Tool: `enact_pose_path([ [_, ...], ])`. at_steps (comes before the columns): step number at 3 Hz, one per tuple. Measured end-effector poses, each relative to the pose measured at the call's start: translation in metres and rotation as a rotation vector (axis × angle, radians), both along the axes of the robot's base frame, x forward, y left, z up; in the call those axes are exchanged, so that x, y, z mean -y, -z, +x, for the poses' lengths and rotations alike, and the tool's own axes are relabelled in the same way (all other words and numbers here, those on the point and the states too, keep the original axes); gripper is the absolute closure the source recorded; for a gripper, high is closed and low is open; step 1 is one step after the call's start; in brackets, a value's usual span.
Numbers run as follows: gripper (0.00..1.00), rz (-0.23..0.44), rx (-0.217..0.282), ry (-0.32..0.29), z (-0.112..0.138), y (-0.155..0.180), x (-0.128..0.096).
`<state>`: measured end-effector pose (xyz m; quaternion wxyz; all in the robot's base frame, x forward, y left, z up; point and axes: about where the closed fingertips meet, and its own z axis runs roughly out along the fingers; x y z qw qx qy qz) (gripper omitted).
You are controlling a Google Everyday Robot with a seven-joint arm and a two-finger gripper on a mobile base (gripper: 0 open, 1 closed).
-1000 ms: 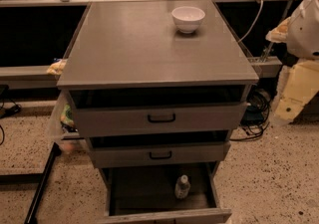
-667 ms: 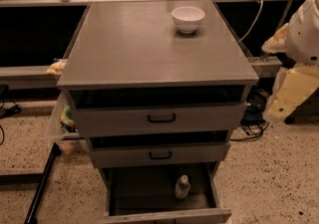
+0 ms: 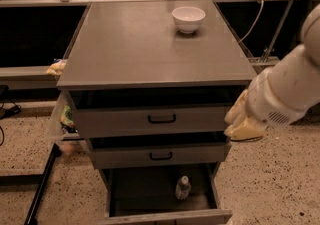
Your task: Pick blue plastic bottle from bottom drawer and place on counter
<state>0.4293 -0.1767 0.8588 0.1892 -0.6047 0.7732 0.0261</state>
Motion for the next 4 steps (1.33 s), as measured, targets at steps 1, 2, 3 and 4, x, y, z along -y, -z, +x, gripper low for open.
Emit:
enact_pose_path([
  [1,0.88,0.047,-0.041,-0.003,-0.001,0.084,-0.02],
  [2,1.0,0.095,-0.074,0.036,0.007,0.162,-0.035],
  [3,1.0,0.114,-0.022,0.054,0.022,0.163,-0.038],
  [4,1.0,0.089,-0.013,0.071,0.018,0.171,-0.033],
])
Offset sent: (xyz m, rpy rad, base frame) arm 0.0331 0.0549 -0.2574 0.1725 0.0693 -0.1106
